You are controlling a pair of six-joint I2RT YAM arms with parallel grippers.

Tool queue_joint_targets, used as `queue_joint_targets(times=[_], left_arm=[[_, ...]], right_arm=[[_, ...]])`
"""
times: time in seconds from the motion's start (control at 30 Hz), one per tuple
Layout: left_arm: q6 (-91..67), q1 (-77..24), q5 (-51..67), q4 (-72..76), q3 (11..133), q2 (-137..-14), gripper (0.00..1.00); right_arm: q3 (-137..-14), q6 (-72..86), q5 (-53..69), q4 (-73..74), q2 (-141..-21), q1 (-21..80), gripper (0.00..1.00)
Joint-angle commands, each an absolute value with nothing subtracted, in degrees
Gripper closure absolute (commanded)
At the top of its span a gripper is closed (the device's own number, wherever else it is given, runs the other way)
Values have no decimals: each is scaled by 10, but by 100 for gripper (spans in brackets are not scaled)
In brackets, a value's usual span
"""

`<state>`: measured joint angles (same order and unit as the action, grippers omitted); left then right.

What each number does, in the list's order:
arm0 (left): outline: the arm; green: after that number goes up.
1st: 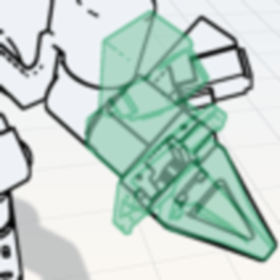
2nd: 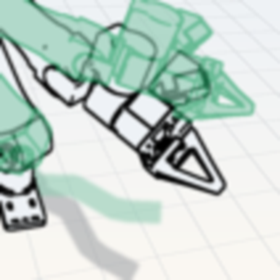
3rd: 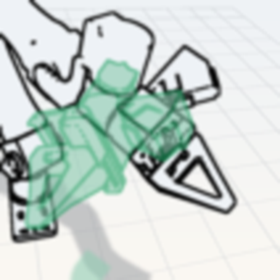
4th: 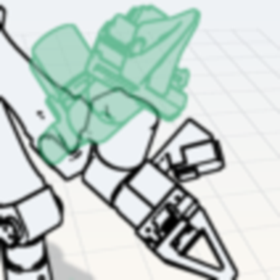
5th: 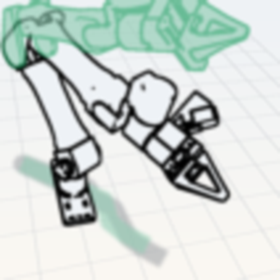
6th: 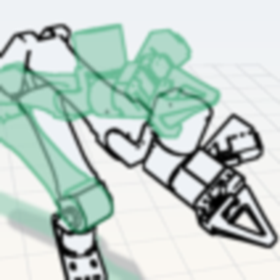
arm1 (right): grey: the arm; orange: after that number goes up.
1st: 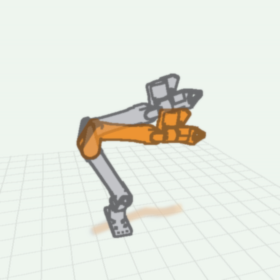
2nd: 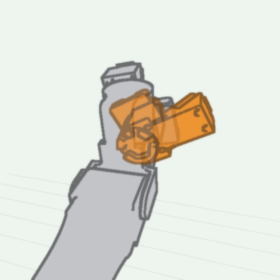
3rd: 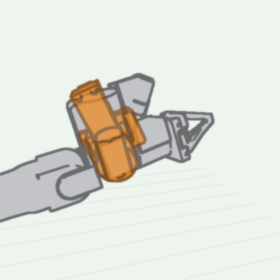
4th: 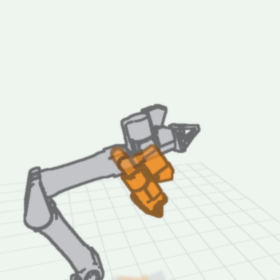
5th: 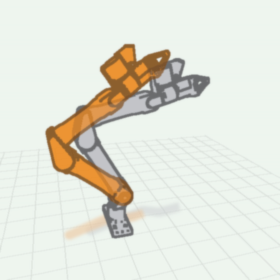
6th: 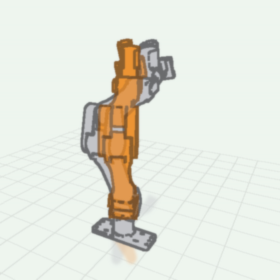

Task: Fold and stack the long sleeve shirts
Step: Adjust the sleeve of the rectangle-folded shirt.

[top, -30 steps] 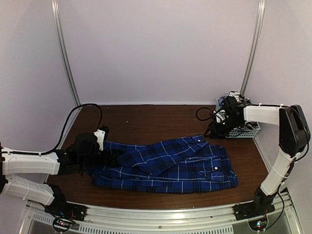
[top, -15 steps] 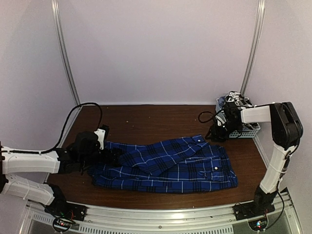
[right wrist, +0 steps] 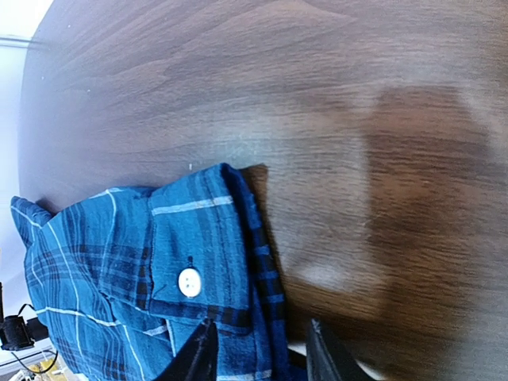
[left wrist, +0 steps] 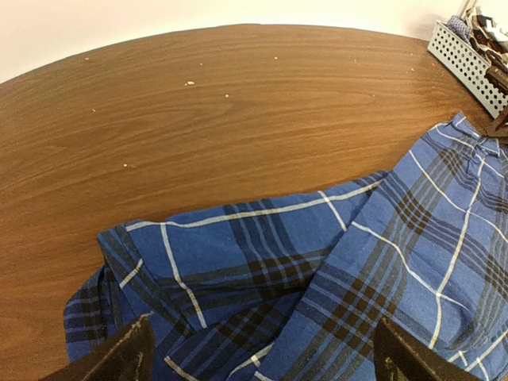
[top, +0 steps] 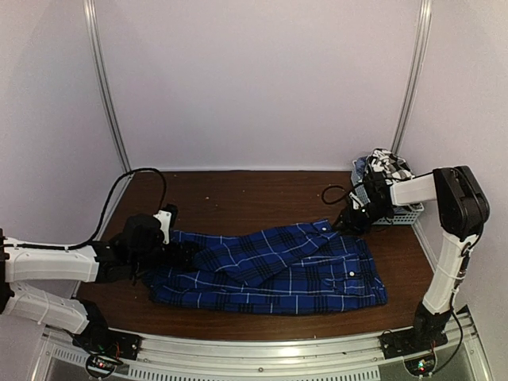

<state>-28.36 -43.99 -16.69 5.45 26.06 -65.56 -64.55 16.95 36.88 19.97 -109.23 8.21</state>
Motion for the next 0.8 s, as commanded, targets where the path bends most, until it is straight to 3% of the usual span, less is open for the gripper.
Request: queue_joint_targets(times=[0.0, 0.23, 0.4, 0.77], left_arm=[[-293, -440, -167, 68, 262, -652, 2], [-294, -441, -169, 69, 260, -649, 2], [-294, -440, -169, 66, 260, -650, 2], [-297, -440, -186, 51, 266, -650, 2]], right_arm=[[-623, 185, 400, 176, -1108, 78, 63], [-603, 201, 414, 152, -1103, 78, 80], [-599, 219, 421, 132, -1091, 78, 100], [-565, 254, 389, 136, -948, 76, 100]])
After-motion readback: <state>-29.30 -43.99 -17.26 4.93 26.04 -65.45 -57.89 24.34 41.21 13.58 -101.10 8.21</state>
